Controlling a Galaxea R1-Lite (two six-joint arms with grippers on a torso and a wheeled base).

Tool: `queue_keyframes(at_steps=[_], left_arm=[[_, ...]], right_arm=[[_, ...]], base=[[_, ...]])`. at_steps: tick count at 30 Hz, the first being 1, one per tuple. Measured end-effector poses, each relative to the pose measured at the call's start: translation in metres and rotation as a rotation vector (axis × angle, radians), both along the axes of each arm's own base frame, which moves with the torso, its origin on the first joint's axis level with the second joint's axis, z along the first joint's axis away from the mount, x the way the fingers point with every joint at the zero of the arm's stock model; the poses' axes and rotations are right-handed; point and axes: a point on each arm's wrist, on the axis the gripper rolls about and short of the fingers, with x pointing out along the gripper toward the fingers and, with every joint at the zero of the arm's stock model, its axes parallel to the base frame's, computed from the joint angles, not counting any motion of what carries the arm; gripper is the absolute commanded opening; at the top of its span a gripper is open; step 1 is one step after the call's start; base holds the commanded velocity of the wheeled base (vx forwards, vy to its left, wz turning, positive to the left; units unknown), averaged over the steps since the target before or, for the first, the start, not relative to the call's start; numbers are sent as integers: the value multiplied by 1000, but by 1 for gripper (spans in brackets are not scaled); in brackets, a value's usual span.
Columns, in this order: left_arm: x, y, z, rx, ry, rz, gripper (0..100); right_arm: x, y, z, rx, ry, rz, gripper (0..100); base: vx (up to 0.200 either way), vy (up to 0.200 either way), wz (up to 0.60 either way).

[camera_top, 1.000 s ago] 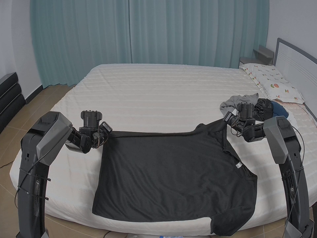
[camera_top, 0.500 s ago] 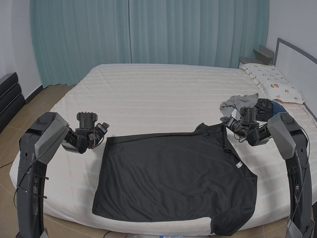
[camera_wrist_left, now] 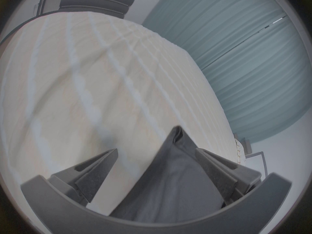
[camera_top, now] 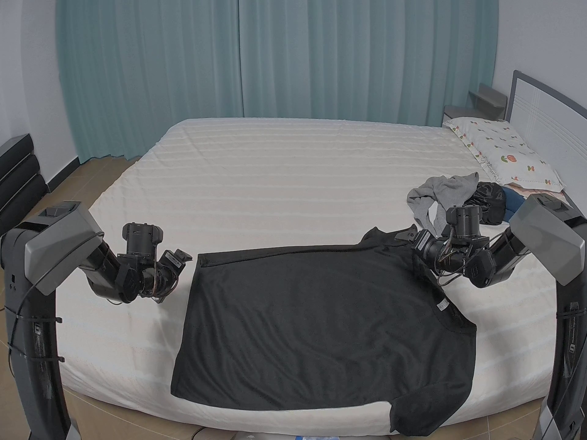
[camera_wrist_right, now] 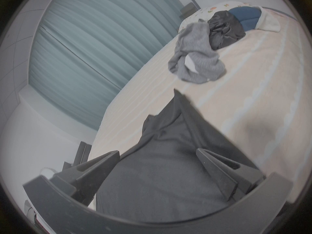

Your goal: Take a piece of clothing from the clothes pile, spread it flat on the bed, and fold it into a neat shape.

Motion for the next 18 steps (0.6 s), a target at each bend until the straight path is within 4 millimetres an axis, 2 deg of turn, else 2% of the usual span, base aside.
queue_keyframes(at_steps=[4, 9, 14, 18], left_arm=[[-22, -3, 7, -49, 2, 6, 100], [-38, -5, 12, -83, -35, 4, 100], [-45, -6, 12, -86, -26, 3, 100], [-47, -5, 12, -86, -22, 4, 100]], right_arm=[[-9, 10, -4, 9, 25, 25, 100], [-11, 11, -18, 4, 63, 24, 100], [-2, -7, -27, -26, 83, -44, 100], [6, -30, -29, -52, 72, -118, 100]], base=[[0, 0, 0], [0, 0, 0], [0, 0, 0], [0, 0, 0]])
